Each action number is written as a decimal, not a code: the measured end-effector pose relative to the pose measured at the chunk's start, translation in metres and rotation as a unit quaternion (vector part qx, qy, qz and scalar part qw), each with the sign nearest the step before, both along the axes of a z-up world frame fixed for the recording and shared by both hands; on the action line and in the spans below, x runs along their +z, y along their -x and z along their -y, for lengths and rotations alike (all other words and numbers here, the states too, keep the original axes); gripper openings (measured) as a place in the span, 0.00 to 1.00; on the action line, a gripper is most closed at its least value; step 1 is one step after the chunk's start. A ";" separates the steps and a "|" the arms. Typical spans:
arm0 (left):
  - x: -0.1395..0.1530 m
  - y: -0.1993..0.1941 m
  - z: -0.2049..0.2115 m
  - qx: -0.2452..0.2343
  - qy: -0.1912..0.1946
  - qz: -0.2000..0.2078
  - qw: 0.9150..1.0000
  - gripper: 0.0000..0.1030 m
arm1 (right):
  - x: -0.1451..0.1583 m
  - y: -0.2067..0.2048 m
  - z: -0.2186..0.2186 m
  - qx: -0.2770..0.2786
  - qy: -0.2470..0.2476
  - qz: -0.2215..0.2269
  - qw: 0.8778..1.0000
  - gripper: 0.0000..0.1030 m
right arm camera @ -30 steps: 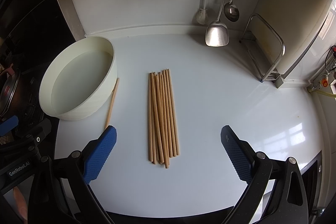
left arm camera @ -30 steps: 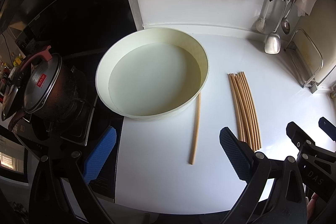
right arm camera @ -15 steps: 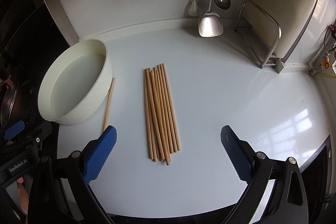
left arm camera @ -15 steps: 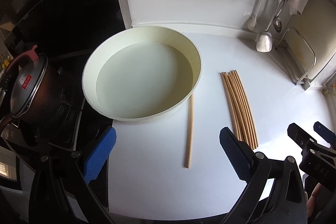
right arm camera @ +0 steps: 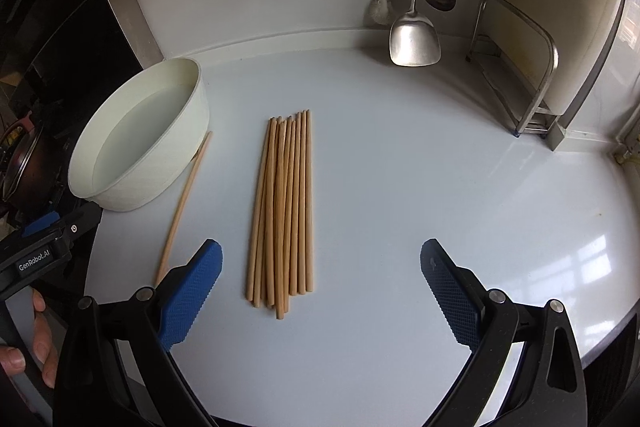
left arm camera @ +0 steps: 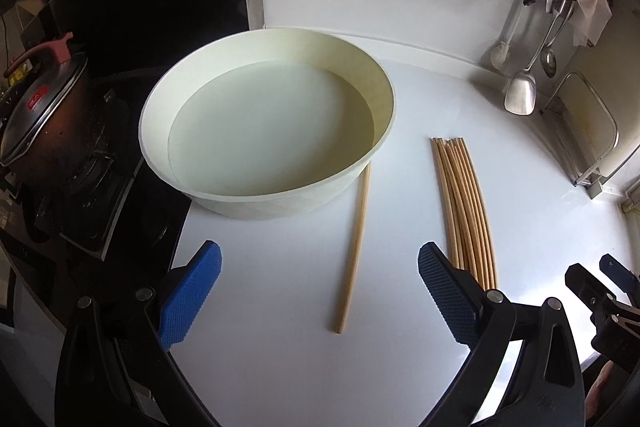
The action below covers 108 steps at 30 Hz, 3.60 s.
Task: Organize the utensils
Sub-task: 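Move both grippers toward the bundle of wooden chopsticks, then close the right gripper on one wooden chopstick while the left gripper grasps another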
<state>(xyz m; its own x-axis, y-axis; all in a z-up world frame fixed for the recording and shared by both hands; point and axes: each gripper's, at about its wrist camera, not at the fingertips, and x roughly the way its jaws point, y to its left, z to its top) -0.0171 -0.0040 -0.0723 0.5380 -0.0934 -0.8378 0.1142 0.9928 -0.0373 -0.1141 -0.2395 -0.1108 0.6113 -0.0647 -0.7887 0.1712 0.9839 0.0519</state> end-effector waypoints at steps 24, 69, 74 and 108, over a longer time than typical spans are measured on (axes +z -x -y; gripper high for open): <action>-0.084 -0.024 0.016 0.006 -0.018 0.027 0.999 0.94 | -0.089 -0.069 0.033 -0.031 0.006 -0.001 1.000 0.92; -0.105 -0.039 0.028 0.010 -0.023 0.007 1.000 0.94 | -0.106 -0.087 0.014 0.041 0.056 0.012 0.997 0.35; -0.107 -0.038 0.031 0.006 -0.020 0.004 1.000 0.94 | -0.106 -0.081 0.017 0.041 0.058 0.010 0.997 0.23; -0.102 0.006 0.076 -0.049 -0.032 0.001 0.998 0.10 | -0.105 -0.044 0.033 0.064 0.043 0.015 0.997 0.07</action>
